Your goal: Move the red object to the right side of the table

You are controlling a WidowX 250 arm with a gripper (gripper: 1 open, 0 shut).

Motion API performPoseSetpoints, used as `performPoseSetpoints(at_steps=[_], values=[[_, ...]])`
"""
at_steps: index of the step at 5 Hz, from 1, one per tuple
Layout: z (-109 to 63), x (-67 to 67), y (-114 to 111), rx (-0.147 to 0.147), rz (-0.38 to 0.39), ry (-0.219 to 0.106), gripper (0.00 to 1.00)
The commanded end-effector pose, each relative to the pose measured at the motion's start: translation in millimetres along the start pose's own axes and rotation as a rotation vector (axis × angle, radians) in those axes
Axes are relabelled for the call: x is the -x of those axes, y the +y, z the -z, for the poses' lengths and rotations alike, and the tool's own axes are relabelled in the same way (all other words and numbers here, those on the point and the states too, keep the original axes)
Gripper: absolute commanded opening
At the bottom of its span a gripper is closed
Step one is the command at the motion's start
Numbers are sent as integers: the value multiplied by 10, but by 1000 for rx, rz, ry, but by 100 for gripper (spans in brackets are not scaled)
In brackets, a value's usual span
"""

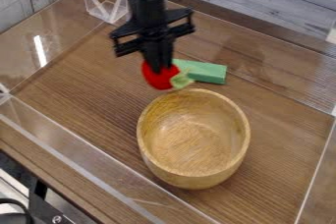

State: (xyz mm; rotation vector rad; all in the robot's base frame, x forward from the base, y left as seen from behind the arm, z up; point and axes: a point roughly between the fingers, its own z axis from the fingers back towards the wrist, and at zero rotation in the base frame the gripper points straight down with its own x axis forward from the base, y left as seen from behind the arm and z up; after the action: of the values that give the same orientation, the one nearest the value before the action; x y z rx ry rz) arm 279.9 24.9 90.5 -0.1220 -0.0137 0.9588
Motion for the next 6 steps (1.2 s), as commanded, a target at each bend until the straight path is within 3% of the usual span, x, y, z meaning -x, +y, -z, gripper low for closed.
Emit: performPoseSetpoints(at_steps=[1,4,5,6], values=[[-247,190,-267,66,51,-38,0],[-75,1048,-917,80,181,6,0],[25,1282,-1040,79,218,20,0],[124,1406,-1086,79,227,23,0]])
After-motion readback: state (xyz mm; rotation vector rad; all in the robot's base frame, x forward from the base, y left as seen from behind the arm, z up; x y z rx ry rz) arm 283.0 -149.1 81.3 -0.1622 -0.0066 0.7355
